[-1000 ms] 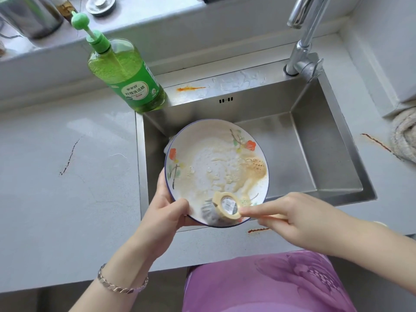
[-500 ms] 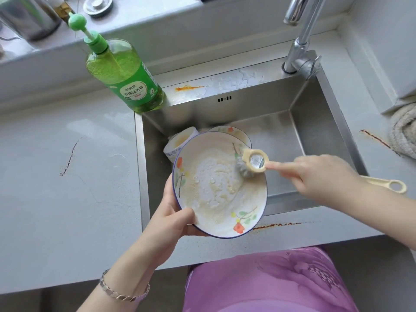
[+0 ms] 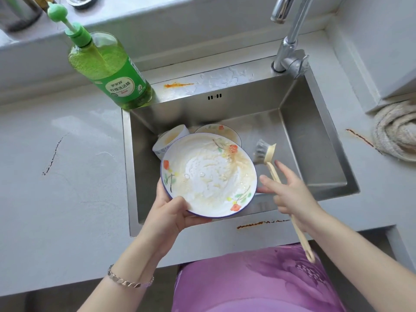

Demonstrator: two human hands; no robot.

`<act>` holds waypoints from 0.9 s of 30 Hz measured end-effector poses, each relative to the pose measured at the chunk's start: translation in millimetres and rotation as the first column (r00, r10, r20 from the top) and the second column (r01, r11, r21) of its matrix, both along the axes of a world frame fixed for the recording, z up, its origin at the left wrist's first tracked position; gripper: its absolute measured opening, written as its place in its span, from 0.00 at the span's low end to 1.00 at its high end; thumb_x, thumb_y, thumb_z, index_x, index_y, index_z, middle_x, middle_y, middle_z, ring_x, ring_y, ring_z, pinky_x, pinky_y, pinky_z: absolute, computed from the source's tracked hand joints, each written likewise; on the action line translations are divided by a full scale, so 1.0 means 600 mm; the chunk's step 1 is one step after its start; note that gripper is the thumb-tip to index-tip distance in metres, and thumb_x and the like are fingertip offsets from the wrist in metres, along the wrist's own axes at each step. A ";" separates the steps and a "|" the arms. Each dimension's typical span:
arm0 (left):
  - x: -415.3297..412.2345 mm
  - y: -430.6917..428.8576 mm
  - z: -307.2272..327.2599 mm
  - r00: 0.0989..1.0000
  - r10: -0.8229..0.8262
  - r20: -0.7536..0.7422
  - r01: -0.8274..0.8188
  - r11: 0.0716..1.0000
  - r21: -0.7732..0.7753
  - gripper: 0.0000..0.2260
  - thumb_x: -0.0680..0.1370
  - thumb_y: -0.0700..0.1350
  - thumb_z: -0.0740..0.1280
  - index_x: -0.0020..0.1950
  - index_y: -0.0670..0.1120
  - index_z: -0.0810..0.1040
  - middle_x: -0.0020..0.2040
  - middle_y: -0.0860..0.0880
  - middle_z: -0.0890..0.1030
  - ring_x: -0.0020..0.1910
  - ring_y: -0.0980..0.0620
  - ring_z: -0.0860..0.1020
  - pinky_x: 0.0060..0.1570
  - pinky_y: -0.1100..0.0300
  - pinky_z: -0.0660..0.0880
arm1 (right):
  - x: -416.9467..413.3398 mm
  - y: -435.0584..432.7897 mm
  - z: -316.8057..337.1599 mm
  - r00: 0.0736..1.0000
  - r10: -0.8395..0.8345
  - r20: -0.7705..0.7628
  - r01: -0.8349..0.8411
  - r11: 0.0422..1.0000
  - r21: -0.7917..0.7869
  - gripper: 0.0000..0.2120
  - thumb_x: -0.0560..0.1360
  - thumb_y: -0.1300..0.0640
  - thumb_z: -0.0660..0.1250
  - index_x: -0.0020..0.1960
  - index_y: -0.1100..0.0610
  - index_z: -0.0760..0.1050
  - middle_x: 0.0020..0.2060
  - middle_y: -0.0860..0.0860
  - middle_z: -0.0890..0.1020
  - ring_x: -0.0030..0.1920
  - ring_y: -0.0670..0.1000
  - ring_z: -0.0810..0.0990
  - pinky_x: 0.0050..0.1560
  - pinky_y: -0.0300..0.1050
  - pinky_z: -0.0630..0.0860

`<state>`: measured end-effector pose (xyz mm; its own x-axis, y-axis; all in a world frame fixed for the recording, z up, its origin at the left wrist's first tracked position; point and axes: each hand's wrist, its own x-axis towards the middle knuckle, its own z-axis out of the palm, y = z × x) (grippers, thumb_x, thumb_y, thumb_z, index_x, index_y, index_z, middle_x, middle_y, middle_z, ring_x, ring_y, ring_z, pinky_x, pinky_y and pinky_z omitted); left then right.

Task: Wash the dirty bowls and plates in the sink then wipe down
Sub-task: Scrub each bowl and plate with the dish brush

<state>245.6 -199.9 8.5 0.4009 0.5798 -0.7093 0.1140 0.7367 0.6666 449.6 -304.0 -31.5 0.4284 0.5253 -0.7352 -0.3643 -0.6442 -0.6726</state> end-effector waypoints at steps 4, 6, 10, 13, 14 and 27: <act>0.013 -0.004 -0.003 0.995 -0.006 0.100 0.012 0.998 -0.062 0.35 0.63 0.32 0.58 0.65 0.59 0.65 0.58 0.49 0.79 0.49 0.43 0.83 0.35 0.49 0.80 | 0.006 0.024 0.012 0.979 -0.052 -0.199 0.068 0.995 0.075 0.14 0.75 0.63 0.65 0.60 0.58 0.72 0.37 0.56 0.77 0.19 0.42 0.59 0.17 0.32 0.55; 0.015 0.000 -0.008 0.995 -0.022 0.099 0.027 0.998 -0.052 0.35 0.63 0.31 0.58 0.66 0.59 0.65 0.59 0.48 0.79 0.49 0.44 0.82 0.35 0.49 0.80 | 0.011 0.027 0.020 0.972 -0.070 -0.223 0.092 0.992 0.090 0.11 0.75 0.67 0.62 0.55 0.56 0.73 0.37 0.56 0.76 0.18 0.41 0.59 0.16 0.32 0.55; 0.020 0.016 -0.021 0.994 -0.103 -0.027 0.104 0.994 0.030 0.34 0.70 0.27 0.57 0.70 0.55 0.61 0.62 0.46 0.76 0.52 0.44 0.81 0.35 0.53 0.80 | 0.006 0.029 0.020 0.966 -0.119 -0.229 0.143 0.985 0.092 0.12 0.74 0.70 0.61 0.49 0.55 0.73 0.35 0.56 0.71 0.17 0.41 0.57 0.15 0.32 0.54; 0.019 0.024 -0.030 0.937 -0.167 -0.306 0.278 0.888 0.366 0.35 0.75 0.33 0.60 0.74 0.60 0.50 0.68 0.51 0.68 0.58 0.59 0.75 0.46 0.67 0.76 | -0.001 0.034 0.017 0.971 -0.154 -0.183 0.169 0.983 0.073 0.11 0.72 0.71 0.61 0.47 0.57 0.72 0.33 0.55 0.67 0.18 0.42 0.57 0.16 0.32 0.52; 0.016 0.021 -0.033 0.893 -0.215 -0.396 0.407 0.762 0.504 0.37 0.75 0.39 0.64 0.74 0.62 0.46 0.70 0.54 0.63 0.62 0.64 0.70 0.55 0.68 0.71 | -0.002 0.036 0.017 0.974 -0.163 -0.157 0.174 0.983 0.063 0.11 0.71 0.71 0.61 0.46 0.57 0.72 0.31 0.53 0.66 0.18 0.42 0.56 0.16 0.33 0.52; 0.062 0.028 -0.054 0.827 -0.032 -0.561 0.483 -0.471 0.738 0.23 0.69 0.33 0.67 0.62 0.49 0.73 0.42 0.53 0.84 0.36 0.54 0.82 0.31 0.65 0.72 | -0.005 0.084 0.085 0.997 -0.057 0.047 0.050 0.990 0.132 0.07 0.73 0.63 0.61 0.46 0.52 0.74 0.27 0.48 0.71 0.16 0.41 0.64 0.17 0.33 0.56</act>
<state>283.0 -183.1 -23.6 0.8157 0.3395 0.4684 0.2582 -0.9382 0.2304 446.5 -253.7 19.7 0.4935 0.5908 -0.6382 -0.3591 -0.5300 -0.7683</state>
